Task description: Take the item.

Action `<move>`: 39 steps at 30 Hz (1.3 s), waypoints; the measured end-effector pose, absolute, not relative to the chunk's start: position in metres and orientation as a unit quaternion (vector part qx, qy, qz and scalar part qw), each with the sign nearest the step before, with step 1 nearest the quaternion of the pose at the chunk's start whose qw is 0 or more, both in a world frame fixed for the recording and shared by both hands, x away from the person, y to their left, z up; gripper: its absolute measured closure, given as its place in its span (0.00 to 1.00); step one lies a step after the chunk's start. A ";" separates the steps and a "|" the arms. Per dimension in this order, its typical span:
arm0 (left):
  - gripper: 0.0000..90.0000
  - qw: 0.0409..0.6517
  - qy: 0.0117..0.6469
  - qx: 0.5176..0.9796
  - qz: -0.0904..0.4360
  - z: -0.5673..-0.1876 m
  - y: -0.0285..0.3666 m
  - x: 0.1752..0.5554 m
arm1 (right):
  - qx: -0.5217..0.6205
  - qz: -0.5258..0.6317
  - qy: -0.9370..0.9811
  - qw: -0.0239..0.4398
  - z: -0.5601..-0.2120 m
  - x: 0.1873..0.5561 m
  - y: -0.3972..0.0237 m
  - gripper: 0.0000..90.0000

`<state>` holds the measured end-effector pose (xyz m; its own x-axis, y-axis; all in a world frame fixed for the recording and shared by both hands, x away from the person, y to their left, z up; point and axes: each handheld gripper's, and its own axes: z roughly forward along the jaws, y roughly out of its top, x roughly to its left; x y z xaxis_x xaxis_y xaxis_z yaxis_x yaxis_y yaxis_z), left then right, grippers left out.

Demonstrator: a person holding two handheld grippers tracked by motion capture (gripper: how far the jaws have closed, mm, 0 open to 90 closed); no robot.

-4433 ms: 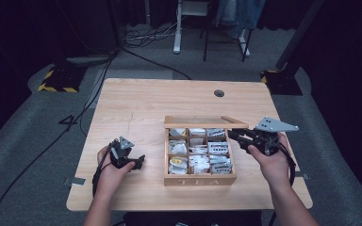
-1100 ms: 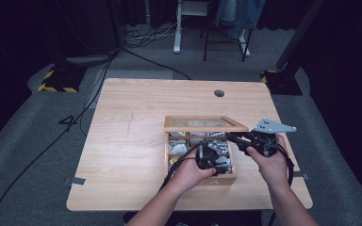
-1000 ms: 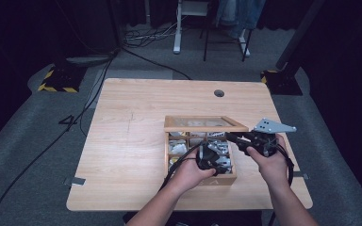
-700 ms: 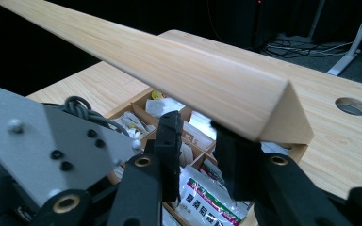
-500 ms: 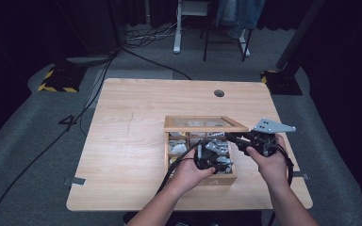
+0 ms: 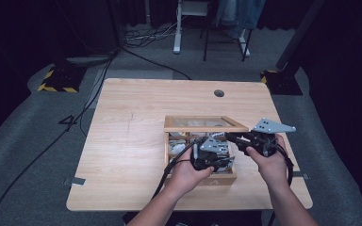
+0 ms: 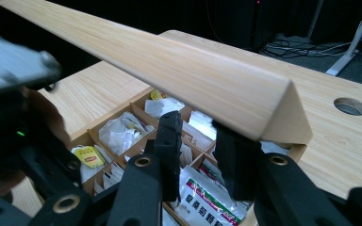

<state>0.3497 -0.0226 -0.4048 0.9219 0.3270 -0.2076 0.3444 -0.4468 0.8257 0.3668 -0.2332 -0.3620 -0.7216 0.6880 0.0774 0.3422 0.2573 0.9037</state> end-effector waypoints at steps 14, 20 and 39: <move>0.98 0.519 0.189 0.834 0.009 -0.381 -0.001 0.336 | 0.333 0.510 0.774 0.173 -0.362 0.367 -0.233 0.79; 0.98 0.524 0.188 0.830 0.018 -0.374 0.009 0.332 | 0.333 0.509 0.775 0.172 -0.363 0.366 -0.232 0.79; 0.98 0.540 0.216 0.812 0.050 -0.368 0.071 0.321 | 0.334 0.508 0.775 0.175 -0.363 0.366 -0.231 0.79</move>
